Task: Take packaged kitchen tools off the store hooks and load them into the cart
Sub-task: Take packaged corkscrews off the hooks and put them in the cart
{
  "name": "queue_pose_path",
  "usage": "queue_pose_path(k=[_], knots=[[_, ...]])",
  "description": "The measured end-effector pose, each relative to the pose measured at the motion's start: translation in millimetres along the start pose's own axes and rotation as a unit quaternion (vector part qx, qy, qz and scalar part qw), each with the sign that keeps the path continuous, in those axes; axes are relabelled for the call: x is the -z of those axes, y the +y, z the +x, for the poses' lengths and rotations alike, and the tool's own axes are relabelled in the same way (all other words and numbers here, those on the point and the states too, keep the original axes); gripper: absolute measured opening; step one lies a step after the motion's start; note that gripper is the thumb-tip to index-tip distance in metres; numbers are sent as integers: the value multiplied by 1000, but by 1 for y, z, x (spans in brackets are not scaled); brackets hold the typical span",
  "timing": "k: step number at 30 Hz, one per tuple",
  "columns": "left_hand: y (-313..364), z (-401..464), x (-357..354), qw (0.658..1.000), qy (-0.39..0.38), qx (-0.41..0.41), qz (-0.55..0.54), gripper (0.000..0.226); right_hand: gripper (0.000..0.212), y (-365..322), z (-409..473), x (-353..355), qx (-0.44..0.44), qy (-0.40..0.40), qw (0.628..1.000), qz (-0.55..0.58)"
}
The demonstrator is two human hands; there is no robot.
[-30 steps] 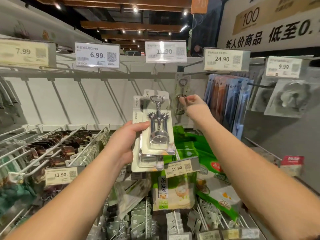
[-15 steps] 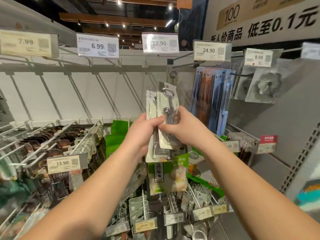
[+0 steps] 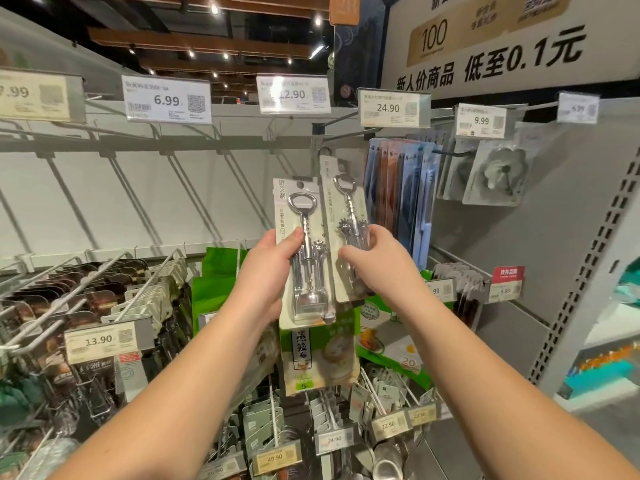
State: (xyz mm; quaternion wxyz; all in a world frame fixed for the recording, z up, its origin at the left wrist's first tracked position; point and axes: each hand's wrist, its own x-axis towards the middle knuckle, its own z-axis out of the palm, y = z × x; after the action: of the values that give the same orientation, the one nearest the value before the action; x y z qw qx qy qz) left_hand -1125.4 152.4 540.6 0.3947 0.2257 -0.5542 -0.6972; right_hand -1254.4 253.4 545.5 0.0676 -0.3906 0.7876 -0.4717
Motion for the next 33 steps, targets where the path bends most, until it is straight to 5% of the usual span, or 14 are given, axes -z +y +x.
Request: queue_pose_path(k=[11, 33], knots=[[6, 1, 0, 998, -3, 51, -39, 22, 81, 9, 4, 24, 69, 140, 985, 69], [10, 12, 9, 993, 38, 68, -89, 12, 84, 12, 113, -20, 25, 137, 990, 24]])
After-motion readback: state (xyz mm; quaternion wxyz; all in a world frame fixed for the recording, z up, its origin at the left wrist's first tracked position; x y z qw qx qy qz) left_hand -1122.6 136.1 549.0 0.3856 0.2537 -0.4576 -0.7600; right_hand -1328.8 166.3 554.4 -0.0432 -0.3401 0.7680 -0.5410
